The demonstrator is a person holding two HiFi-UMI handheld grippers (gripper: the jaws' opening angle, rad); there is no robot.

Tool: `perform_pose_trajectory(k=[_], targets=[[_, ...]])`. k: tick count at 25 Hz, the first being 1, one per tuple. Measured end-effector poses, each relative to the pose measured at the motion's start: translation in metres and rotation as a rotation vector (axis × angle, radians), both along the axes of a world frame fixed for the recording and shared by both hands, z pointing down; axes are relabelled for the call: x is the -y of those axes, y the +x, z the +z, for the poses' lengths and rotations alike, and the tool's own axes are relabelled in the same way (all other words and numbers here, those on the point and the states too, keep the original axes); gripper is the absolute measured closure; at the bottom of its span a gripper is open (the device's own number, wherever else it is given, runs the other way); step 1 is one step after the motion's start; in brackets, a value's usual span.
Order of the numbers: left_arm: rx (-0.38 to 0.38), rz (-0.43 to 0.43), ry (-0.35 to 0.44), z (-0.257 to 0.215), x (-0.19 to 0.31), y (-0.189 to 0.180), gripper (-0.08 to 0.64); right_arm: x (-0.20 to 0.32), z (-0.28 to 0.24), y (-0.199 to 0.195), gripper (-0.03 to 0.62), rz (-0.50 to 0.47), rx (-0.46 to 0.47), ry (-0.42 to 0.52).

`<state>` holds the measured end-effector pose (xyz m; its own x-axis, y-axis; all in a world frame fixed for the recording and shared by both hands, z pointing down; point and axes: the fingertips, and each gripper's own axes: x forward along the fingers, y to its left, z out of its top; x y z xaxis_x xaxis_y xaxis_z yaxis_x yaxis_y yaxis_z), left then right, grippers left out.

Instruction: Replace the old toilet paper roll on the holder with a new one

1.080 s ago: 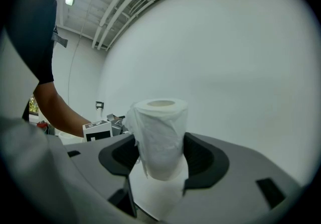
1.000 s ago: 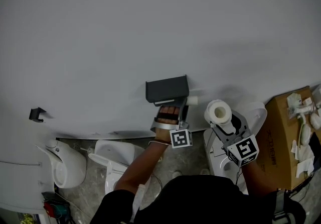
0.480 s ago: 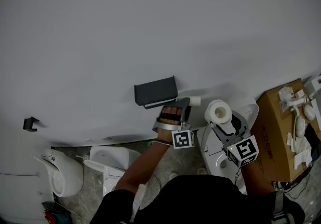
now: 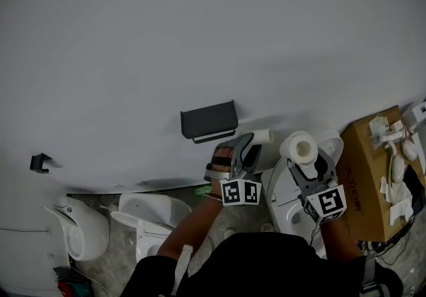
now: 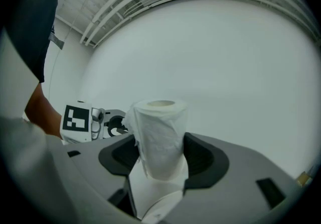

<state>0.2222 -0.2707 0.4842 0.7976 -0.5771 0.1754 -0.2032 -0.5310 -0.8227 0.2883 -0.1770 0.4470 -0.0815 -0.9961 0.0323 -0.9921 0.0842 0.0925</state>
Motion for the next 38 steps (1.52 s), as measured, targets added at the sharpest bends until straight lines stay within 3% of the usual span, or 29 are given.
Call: perform_pose_trajectory(k=[7,17,20,26,38], targets=[[-0.331,-0.015,-0.245,-0.037,-0.007,-0.044,0.387,0.009,0.004,-0.007,0.331,-0.002,0.018,-0.001],[-0.629,-0.072,-0.431,-0.057,-0.009,-0.101,0.388,0.027,0.009,-0.048,0.331,-0.109,-0.039,-0.008],[-0.642,-0.121,-0.471,-0.048,0.0,-0.125,0.388,0.038,0.01,-0.055,0.331,-0.118,-0.042,-0.008],[-0.74,-0.217,-0.534,-0.041,0.007,-0.164,0.388,0.051,0.014,-0.067,0.331,-0.137,-0.023,-0.027],[-0.769,-0.305,-0.519,-0.035,0.004,-0.199,0.388,0.066,0.024,-0.077,0.333,-0.159,0.045,-0.04]])
